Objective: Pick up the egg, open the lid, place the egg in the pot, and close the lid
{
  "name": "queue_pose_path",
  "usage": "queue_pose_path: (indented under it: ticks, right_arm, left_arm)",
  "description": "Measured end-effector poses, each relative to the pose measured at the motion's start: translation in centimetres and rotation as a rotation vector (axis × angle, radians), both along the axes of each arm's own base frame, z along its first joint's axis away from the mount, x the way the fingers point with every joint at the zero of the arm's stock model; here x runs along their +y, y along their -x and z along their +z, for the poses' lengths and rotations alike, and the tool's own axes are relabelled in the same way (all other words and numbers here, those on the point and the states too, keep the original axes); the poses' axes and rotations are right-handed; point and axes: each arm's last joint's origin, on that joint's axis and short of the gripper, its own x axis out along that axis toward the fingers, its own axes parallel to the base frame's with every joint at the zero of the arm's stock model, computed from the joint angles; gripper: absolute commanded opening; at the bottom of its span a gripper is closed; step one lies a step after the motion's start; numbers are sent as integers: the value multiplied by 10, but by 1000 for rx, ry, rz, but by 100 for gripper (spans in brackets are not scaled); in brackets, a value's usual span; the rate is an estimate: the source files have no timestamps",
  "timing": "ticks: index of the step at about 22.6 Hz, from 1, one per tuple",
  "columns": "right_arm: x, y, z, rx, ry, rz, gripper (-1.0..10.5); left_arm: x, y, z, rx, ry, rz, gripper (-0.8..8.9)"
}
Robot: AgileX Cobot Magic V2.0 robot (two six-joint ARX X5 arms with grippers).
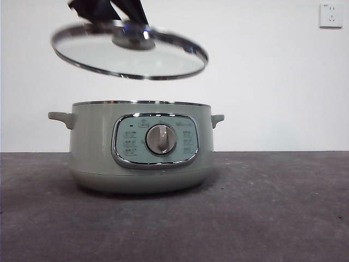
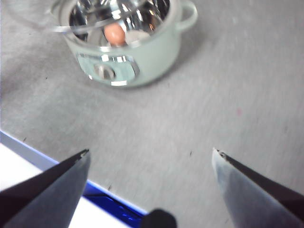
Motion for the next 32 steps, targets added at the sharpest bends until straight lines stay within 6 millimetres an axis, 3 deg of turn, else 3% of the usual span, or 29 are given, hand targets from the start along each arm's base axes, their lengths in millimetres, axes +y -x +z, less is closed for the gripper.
queue_pose_path:
  ticks: [5,10,32]
  right_arm:
    - [-25,28,-16,-4,-28,-126,436]
    - [-30,32,-19,8,-2,-169,436]
    - [-31,31,-19,-16,13,-206,436]
  left_arm:
    - [-12,-25,-24,3,-17,-7,-7]
    - [-12,-43,-48,54,-62,29,-7]
    - [-4,-49,-46,46,-20,13,-7]
